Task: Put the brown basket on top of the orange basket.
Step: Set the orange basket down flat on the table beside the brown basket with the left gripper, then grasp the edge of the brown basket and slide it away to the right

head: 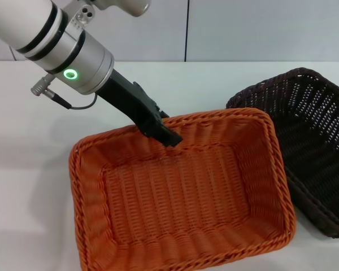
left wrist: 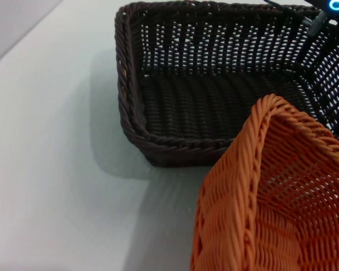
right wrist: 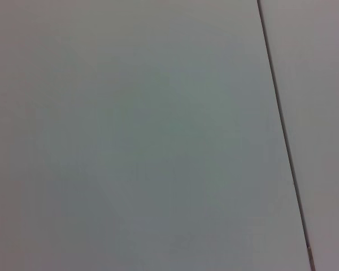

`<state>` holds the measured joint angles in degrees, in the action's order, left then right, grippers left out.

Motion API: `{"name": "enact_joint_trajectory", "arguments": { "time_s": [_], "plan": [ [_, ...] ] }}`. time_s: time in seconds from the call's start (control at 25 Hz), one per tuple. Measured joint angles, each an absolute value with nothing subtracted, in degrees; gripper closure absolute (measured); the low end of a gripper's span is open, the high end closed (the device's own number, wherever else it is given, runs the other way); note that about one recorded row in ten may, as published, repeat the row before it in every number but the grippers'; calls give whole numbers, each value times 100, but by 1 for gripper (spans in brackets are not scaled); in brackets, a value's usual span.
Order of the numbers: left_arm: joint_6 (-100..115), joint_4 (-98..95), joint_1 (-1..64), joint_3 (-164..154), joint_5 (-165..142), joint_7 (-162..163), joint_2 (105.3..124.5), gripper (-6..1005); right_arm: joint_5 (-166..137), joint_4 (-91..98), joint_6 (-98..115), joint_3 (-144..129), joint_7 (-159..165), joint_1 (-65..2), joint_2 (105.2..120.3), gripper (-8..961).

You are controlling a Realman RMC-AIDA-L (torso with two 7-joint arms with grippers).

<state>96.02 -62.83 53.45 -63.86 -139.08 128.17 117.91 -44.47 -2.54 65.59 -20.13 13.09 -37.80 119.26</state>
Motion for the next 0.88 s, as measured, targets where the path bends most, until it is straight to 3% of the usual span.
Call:
{"name": "enact_joint_trajectory", "arguments": {
  "time_s": [0.4,0.88],
  "plan": [
    [9062,-6998,5007,-6316,-13896,12694,11779,275,-4464,-211,6545,-2020,1410,-3770,11900,369],
    [7186,-7102,4030,-6383,-12140,11838,11811,280,-6650,1412,6375,-2305,4286,-3377,11839,365]
  ]
}}
